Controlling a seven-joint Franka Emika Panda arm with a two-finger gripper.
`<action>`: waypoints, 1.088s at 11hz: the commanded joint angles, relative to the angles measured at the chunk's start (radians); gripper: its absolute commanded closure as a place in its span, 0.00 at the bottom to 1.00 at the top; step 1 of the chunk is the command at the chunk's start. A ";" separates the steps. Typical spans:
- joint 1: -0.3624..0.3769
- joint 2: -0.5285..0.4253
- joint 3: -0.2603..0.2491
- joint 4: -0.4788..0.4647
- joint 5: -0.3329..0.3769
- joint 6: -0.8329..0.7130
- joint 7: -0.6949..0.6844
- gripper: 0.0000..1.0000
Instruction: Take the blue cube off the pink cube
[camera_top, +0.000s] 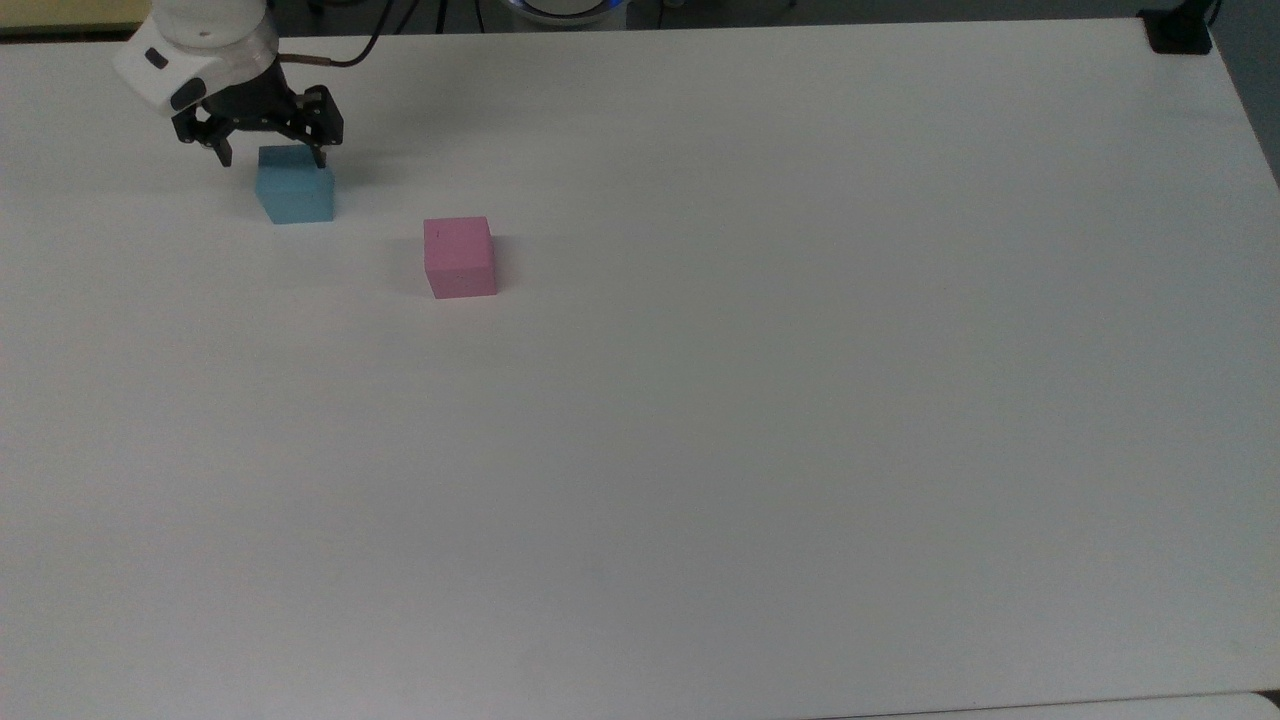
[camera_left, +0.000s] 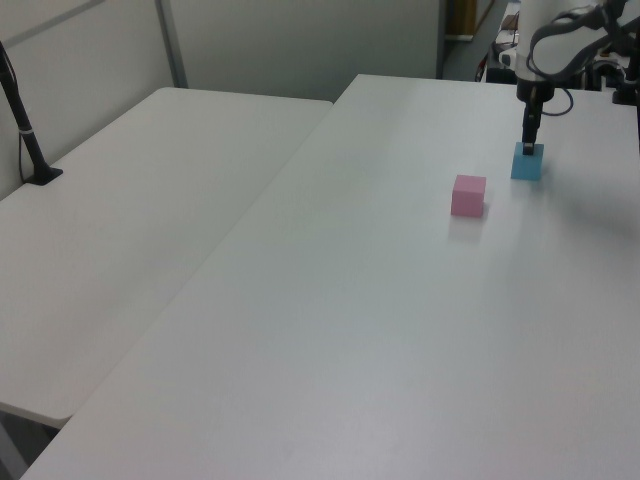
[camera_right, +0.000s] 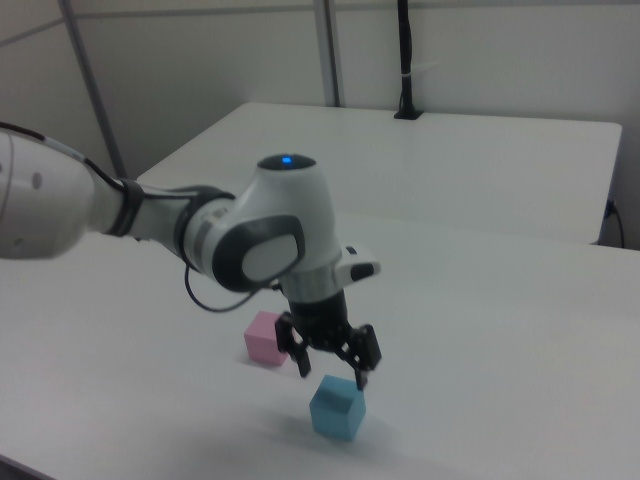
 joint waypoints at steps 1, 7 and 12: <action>0.085 -0.079 0.000 0.067 0.075 -0.163 0.143 0.00; 0.294 -0.108 0.010 0.483 0.075 -0.637 0.660 0.00; 0.282 -0.121 0.044 0.560 0.087 -0.626 0.526 0.00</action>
